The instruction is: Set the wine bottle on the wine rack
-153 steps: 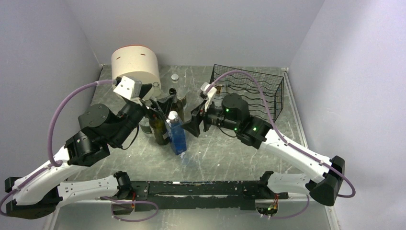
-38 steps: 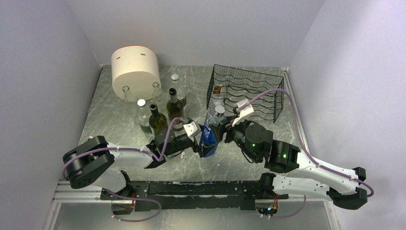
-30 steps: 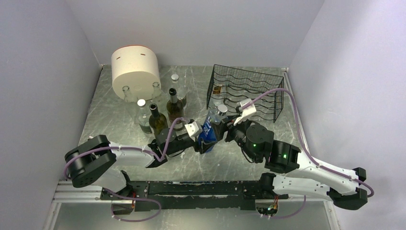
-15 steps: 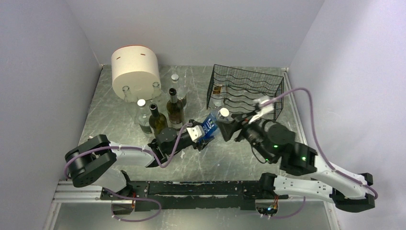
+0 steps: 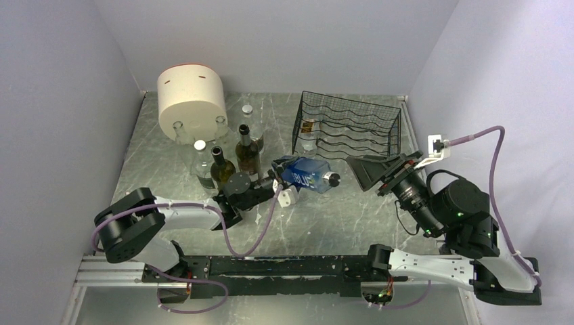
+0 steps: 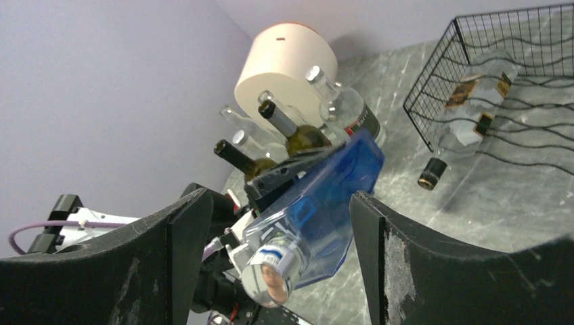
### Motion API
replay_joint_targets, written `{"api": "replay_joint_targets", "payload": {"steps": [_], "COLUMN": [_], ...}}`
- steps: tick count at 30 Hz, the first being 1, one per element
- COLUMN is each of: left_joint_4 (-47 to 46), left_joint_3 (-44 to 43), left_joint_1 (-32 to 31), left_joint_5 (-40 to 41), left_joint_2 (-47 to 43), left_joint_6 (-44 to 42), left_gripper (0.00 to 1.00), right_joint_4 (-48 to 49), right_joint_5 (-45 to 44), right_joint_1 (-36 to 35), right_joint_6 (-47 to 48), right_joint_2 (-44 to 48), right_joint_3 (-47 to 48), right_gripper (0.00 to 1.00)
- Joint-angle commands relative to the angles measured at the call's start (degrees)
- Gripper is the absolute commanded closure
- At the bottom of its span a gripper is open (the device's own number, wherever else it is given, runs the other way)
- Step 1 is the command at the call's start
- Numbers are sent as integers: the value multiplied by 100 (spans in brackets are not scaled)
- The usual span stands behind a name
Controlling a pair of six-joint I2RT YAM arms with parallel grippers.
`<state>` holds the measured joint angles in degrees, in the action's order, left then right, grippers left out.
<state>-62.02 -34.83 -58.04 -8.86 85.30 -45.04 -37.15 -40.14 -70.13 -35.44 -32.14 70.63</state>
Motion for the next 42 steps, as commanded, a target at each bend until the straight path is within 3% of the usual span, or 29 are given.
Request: {"api": "replay_joint_targets", "payload": {"steps": [1,4,8,25,36,42], "left_joint_4": [-1950,-2304,-2311,-1971,-1666,-1717], "left_joint_3": [-634,-774,-899,-1087,-982,-993], "left_joint_1": [12,12,33,82,109,109], "left_joint_5": [-346,-465,-634,-1000,-1255,-1227], "left_joint_2": [123,324,316,-448,-665,-608], "left_joint_6": [-1654,-2526,-2971,-3148,-3400,-3652], "left_gripper": [93,93,93,93,93,93], "right_joint_4": [-687,-947,-1086,5,736,683], "right_joint_5": [-64,-79,-109,627,1041,1053], "right_joint_1": [-10,-16,-15,-21,-25,-22], "right_joint_6": [-643,-1152,-1616,-2663,-3033,-3071], "right_joint_2": [-281,-452,-435,-391,-558,-643], "right_joint_3": [138,204,119,-840,-1224,-1212], "right_gripper": [21,19,18,15,26,24]}}
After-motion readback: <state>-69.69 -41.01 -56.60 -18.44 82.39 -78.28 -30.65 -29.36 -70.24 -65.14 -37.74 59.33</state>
